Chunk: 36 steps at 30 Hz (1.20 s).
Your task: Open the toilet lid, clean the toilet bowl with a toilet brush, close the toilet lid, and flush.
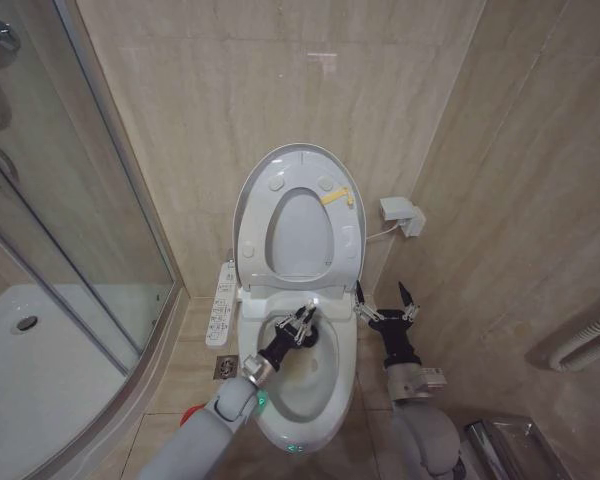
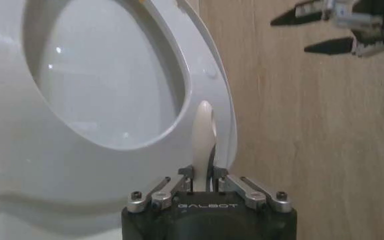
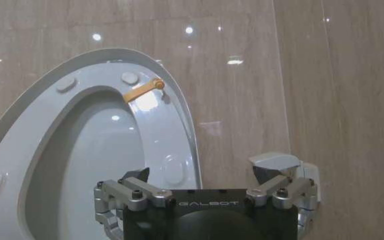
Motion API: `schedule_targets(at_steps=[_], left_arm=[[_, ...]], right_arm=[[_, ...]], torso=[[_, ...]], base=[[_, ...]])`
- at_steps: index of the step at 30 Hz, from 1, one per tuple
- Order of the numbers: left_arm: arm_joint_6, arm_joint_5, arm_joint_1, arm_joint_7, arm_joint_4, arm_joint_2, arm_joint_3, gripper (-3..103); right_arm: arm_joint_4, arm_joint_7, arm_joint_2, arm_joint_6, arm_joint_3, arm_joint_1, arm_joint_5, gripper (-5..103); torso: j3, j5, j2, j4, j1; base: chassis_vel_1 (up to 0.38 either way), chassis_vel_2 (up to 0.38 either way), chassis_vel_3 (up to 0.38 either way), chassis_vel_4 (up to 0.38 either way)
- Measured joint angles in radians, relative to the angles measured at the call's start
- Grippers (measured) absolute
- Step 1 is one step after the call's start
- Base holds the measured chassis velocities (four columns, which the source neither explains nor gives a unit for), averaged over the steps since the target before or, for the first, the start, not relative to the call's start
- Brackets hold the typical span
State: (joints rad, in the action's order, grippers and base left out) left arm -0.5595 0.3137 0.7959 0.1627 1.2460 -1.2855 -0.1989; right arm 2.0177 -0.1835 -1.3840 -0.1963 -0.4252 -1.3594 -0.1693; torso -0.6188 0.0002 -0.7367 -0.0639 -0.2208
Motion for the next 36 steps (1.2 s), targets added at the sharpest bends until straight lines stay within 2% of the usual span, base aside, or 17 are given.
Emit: schedule_targets(at_steps=[10,15,23,29,32,36], left_arm=[[-0.032,0.020,-0.008,0.016,-0.111,-0.065,-0.036,18],[-0.061,0.020,-0.021,0.030,-0.170,-0.068,-0.029,18],[-0.099,0.008,-0.050,0.059,-0.273,-0.031,0.017,18],[-0.099,-0.001,-0.048,0.048,-0.232,-0.039,0.024,18],[-0.072,-0.003,-0.026,0.027,-0.134,-0.046,0.006,18],[-0.056,0.000,-0.010,0.015,-0.075,-0.049,-0.011,18]], right_arm=[[0.000,0.000,0.000,0.000,0.000,0.000,0.000,100],[0.000,0.000,0.000,0.000,0.000,0.000,0.000,100],[0.000,0.000,0.000,0.000,0.000,0.000,0.000,100],[0.000,0.000,0.000,0.000,0.000,0.000,0.000,100],[0.000,0.000,0.000,0.000,0.000,0.000,0.000,100],[0.000,0.000,0.000,0.000,0.000,0.000,0.000,100]], torso=[[0.000,-0.0001,0.000,0.0000,0.000],[0.000,-0.0002,0.000,0.0000,0.000],[0.000,0.0002,0.000,0.0002,0.000],[0.000,-0.0003,0.000,0.0000,0.000],[0.000,-0.0003,0.000,-0.0002,0.000],[0.000,-0.0002,0.000,-0.0001,0.000]], base=[[0.000,0.000,0.000,0.000],[0.000,0.000,0.000,0.000],[0.000,0.000,0.000,0.000],[0.000,0.000,0.000,0.000],[0.000,0.000,0.000,0.000],[0.000,0.000,0.000,0.000]])
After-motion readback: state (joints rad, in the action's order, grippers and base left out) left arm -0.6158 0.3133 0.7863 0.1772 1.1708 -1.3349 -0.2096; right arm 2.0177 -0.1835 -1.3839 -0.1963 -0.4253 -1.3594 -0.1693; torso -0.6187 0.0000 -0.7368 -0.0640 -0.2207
